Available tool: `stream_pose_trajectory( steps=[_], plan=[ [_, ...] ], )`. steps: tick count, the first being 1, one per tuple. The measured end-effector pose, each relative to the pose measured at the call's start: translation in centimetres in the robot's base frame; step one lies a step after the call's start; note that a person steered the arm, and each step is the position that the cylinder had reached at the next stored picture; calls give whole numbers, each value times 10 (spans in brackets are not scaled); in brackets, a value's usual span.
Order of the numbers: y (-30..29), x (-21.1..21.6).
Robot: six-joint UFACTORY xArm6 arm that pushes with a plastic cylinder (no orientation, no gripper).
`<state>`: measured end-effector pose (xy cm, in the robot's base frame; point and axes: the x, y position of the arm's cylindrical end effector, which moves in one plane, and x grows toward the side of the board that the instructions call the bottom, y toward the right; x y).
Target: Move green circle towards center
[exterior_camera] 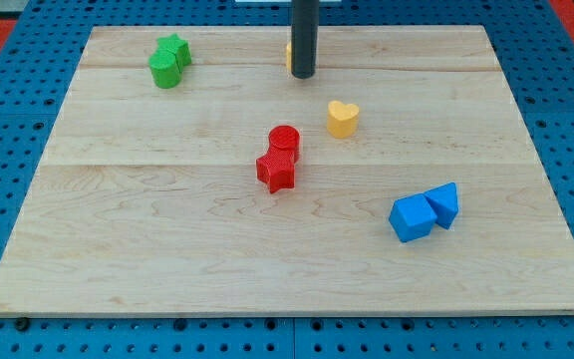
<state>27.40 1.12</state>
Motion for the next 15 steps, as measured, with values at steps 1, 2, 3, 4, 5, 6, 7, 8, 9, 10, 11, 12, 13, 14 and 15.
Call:
stream_pose_trajectory(
  steps=[1, 2, 3, 4, 5, 6, 7, 8, 9, 10, 11, 12, 13, 14, 15],
  plan=[
    [-36, -1],
    [-100, -28],
    [-142, -70],
    [-199, -66],
    [-178, -20],
    [-178, 10],
    [-179, 29],
    [-177, 50],
    [-197, 90],
    [-196, 90],
    [-159, 90],
    [-130, 108],
    [-91, 135],
    [-59, 143],
    [-38, 148]
  ],
)
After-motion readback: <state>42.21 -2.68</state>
